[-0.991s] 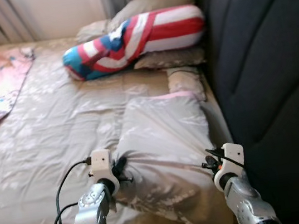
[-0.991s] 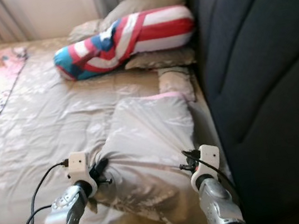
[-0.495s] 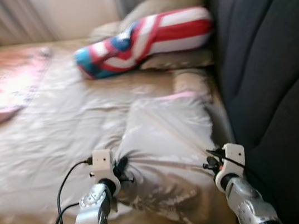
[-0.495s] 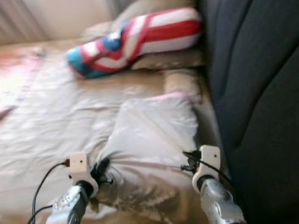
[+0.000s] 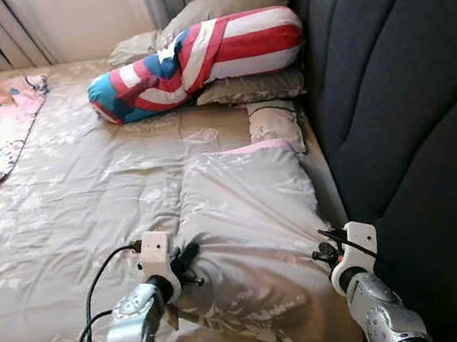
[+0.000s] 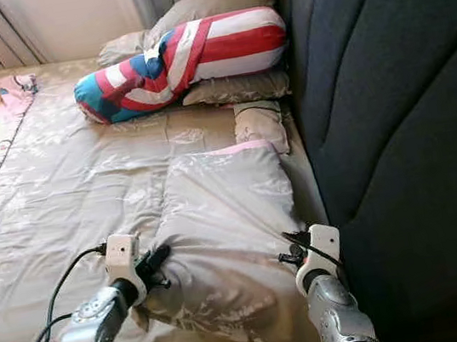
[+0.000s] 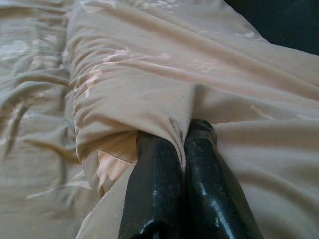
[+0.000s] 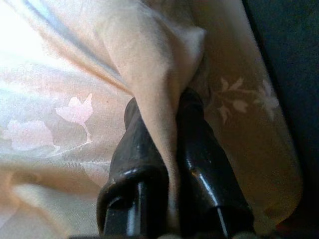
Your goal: Clean up the room
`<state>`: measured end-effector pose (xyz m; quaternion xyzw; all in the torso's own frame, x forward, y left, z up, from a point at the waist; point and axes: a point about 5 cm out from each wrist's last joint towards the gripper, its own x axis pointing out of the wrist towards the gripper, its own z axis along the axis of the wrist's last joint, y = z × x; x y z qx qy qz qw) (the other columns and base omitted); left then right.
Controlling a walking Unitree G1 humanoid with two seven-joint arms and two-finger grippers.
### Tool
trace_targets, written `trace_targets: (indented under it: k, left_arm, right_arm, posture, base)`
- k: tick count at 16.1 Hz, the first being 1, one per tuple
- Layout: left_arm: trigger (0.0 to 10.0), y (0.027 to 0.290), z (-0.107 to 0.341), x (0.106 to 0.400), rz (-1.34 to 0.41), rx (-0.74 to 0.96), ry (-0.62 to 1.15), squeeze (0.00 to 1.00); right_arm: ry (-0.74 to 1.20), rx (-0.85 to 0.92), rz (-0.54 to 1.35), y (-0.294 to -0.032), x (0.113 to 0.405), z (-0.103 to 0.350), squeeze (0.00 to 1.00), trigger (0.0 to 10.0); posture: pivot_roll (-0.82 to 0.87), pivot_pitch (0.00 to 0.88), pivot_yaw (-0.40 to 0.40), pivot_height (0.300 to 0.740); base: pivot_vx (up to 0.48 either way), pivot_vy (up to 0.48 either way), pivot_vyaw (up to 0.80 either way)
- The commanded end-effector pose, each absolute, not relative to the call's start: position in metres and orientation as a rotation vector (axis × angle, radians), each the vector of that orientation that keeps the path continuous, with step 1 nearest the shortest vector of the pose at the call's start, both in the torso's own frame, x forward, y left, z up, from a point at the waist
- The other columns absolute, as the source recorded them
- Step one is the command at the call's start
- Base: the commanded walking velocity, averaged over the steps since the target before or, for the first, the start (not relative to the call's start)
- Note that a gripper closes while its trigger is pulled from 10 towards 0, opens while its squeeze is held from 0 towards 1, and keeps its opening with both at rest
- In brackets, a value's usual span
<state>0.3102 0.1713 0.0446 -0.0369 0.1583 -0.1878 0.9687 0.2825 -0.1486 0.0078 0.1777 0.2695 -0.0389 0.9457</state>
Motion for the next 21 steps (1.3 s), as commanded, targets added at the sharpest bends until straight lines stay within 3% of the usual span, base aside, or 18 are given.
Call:
trace_targets:
  k: [1, 4, 6, 12, 18, 21]
  left_arm:
    - [10.0, 0.164, 0.061, 0.320, -0.476, -0.029, 0.272, 0.00]
    - [10.0, 0.161, 0.067, 0.321, -0.583, 0.057, 0.251, 0.00]
    - [10.0, 0.162, 0.076, 0.328, -0.551, 0.095, 0.211, 0.00]
    - [10.0, 0.158, 0.073, 0.327, -0.527, 0.102, 0.197, 0.00]
    - [10.0, 0.165, 0.069, 0.324, -0.494, 0.098, 0.205, 0.00]
    - [10.0, 0.170, 0.066, 0.321, -0.471, 0.082, 0.214, 0.00]
  right_arm:
    - [0.538, 0.393, -0.087, -0.151, 0.283, 0.012, 0.00, 10.0]
    - [0.556, 0.458, -0.111, -0.148, 0.280, 0.014, 0.00, 10.0]
    - [0.535, 0.482, -0.148, -0.148, 0.282, 0.017, 0.00, 10.0]
    - [0.554, 0.479, -0.166, -0.151, 0.280, 0.015, 0.00, 10.0]
    - [0.555, 0.479, -0.168, -0.153, 0.279, 0.015, 0.00, 10.0]
    - [0.517, 0.504, -0.094, -0.146, 0.285, 0.022, 0.00, 10.0]
  posture:
    - [-0.05, 0.100, -0.027, 0.740]
    - [-0.05, 0.101, -0.028, 0.740]
    - [-0.05, 0.104, -0.027, 0.740]
    - [-0.04, 0.111, -0.026, 0.740]
    - [-0.04, 0.117, -0.025, 0.740]
    - [-0.04, 0.122, -0.026, 0.740]
  base:
    - [0.000, 0.000, -0.80]
    - [0.000, 0.000, -0.80]
    - [0.000, 0.000, -0.80]
    - [0.000, -0.450, -0.80]
    - [0.000, 0.000, -0.80]
    - [0.000, 0.000, 0.00]
